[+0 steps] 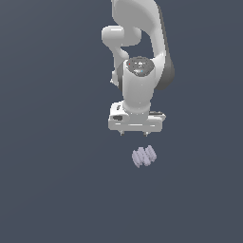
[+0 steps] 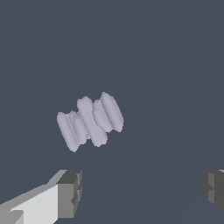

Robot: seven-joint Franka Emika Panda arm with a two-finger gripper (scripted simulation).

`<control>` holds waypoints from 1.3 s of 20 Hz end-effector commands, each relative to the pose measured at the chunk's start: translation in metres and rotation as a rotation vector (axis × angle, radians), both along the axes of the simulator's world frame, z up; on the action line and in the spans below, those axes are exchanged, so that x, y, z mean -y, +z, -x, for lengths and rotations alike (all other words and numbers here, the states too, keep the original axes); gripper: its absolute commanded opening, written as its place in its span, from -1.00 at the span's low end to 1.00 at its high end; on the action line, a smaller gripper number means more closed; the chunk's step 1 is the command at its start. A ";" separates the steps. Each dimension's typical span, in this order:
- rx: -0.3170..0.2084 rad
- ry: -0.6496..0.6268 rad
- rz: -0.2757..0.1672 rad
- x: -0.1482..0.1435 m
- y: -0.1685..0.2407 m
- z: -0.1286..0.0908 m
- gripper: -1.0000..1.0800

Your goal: Pick up the object and move it to a goal position.

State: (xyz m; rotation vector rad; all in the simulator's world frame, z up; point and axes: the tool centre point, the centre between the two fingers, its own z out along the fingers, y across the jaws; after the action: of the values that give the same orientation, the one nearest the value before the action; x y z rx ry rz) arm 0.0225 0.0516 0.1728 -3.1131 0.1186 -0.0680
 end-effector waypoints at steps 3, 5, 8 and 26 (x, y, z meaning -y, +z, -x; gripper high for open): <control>-0.007 -0.090 -0.005 -0.004 -0.006 -0.004 0.92; -0.011 -0.139 -0.007 -0.006 -0.010 -0.006 0.92; -0.016 -0.216 -0.010 -0.010 -0.015 -0.009 0.92; -0.044 -0.673 -0.016 -0.032 -0.048 -0.026 0.92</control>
State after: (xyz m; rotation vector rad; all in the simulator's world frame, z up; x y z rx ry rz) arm 0.0468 0.0817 0.1281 -2.9222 1.0842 -0.0109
